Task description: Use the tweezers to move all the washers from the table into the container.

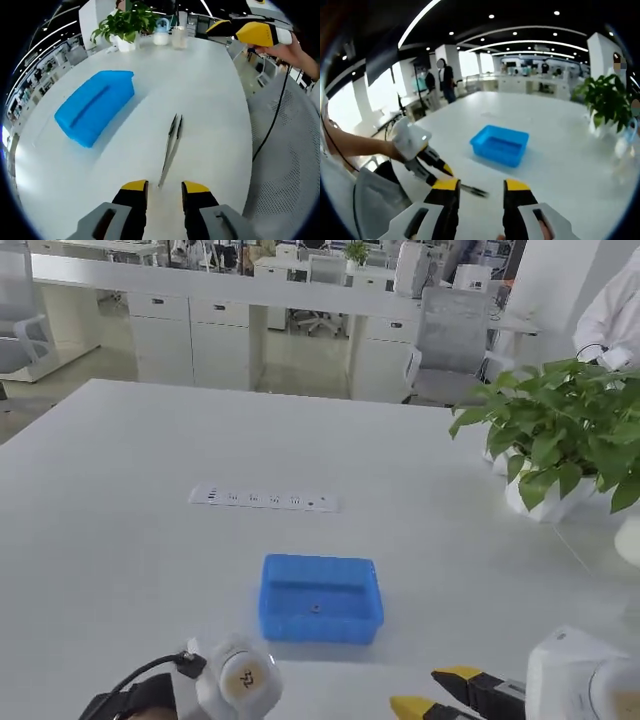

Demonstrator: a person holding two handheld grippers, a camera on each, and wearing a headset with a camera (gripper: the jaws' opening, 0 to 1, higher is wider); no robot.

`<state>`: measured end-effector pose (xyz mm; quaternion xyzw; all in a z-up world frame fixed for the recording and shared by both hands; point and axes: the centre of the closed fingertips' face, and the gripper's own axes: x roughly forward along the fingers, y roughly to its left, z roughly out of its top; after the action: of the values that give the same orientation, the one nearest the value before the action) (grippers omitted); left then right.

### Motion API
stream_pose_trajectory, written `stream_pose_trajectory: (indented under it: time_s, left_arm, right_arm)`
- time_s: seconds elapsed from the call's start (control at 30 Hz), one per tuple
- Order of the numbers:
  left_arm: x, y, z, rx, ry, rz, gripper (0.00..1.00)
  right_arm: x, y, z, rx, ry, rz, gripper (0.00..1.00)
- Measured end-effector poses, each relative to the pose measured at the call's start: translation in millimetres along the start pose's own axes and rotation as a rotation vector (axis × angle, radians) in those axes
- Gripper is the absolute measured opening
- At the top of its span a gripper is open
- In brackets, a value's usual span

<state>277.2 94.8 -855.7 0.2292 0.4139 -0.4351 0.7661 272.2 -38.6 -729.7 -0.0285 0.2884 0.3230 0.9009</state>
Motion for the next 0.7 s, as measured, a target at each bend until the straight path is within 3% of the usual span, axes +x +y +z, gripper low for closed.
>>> stream_pose_trajectory:
  time_s: [0.1, 0.2, 0.37, 0.5, 0.7]
  left_arm:
    - [-18.4, 4.0, -2.6, -0.101, -0.056, 0.040, 0.34]
    - [-43.5, 12.9, -6.9, -0.187, -0.111, 0.129, 0.41]
    - [-81.4, 4.0, -10.2, -0.305, -0.192, 0.211, 0.51]
    - [-103.5, -5.5, -13.3, -0.338, -0.209, 0.266, 0.70]
    - [-125.6, -12.5, -9.9, -0.380, -0.243, 0.318, 0.81]
  right_arm:
    - [-1.7, -0.3, -5.3, 0.006, 0.011, 0.000, 0.33]
    - [-5.1, -2.1, -10.1, 0.005, 0.019, -0.003, 0.34]
    - [-11.0, -5.2, -15.9, 0.007, 0.031, -0.019, 0.36]
    - [-16.0, -2.5, -16.3, 0.023, 0.020, -0.019, 0.39]
    - [-25.3, -0.5, -19.9, -0.005, 0.022, -0.044, 0.45]
